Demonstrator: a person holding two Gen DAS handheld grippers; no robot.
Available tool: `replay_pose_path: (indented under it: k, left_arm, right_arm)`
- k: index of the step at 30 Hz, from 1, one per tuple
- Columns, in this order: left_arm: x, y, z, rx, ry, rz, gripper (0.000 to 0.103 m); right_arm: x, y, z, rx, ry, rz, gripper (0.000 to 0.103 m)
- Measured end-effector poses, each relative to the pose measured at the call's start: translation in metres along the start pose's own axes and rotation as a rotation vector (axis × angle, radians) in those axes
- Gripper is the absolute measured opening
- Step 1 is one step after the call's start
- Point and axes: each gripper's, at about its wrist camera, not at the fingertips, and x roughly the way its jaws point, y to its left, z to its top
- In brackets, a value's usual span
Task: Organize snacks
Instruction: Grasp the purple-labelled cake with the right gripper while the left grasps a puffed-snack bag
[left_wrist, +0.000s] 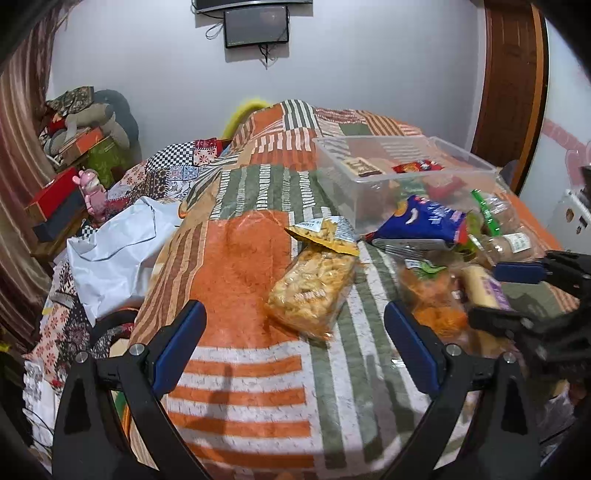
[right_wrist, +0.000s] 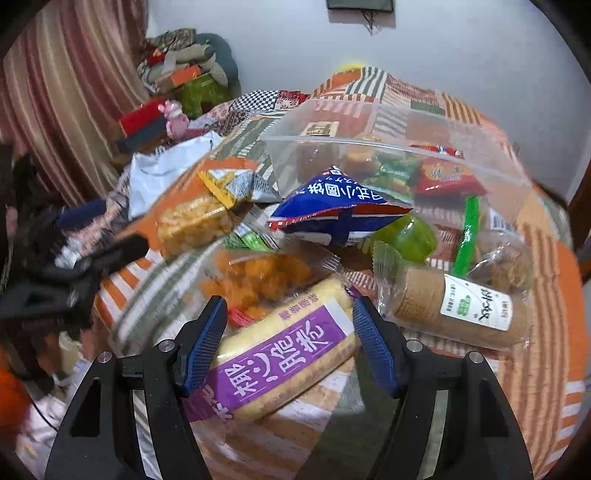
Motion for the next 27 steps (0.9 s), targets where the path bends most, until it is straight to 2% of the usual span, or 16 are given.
replay_pose_path:
  k: [4, 8, 14, 15, 16, 17, 18, 19, 22, 27]
  left_arm:
    - [0.021, 0.004, 0.009, 0.001, 0.017, -0.017, 0.098]
    - [0.047, 0.008, 0.016, -0.006, 0.069, -0.058, 0.098]
    - [0.069, -0.001, 0.021, 0.038, 0.087, -0.091, 0.096]
    - [0.074, -0.003, 0.021, 0.039, 0.106, -0.108, 0.087]
    - [0.077, -0.004, 0.021, 0.038, 0.121, -0.117, 0.073]
    - [0.08, -0.005, 0.02, 0.033, 0.136, -0.124, 0.068]
    - [0.082, -0.005, 0.019, 0.023, 0.146, -0.127, 0.057]
    - [0.082, -0.004, 0.018, 0.015, 0.155, -0.137, 0.051]
    - [0.076, -0.002, 0.012, 0.003, 0.158, -0.128, 0.047]
    - [0.055, -0.004, -0.003, 0.002, 0.146, -0.071, 0.045]
  right_arm:
    - [-0.003, -0.006, -0.007, -0.001, 0.021, 0.002, 0.072]
    - [-0.001, -0.011, -0.014, 0.022, 0.053, 0.011, 0.074]
    - [-0.008, -0.021, -0.02, 0.071, 0.058, 0.039, 0.075]
    - [-0.009, -0.022, -0.022, 0.072, 0.056, 0.041, 0.075]
    - [-0.01, -0.021, -0.023, 0.07, 0.053, 0.041, 0.075]
    - [-0.011, -0.02, -0.024, 0.066, 0.049, 0.04, 0.074]
    - [-0.011, -0.018, -0.023, 0.059, 0.046, 0.047, 0.072]
    - [-0.012, -0.016, -0.024, 0.048, 0.045, 0.055, 0.068]
    - [-0.011, -0.013, -0.023, 0.025, 0.044, 0.056, 0.063]
    - [-0.013, -0.017, -0.025, 0.019, 0.028, 0.067, 0.056]
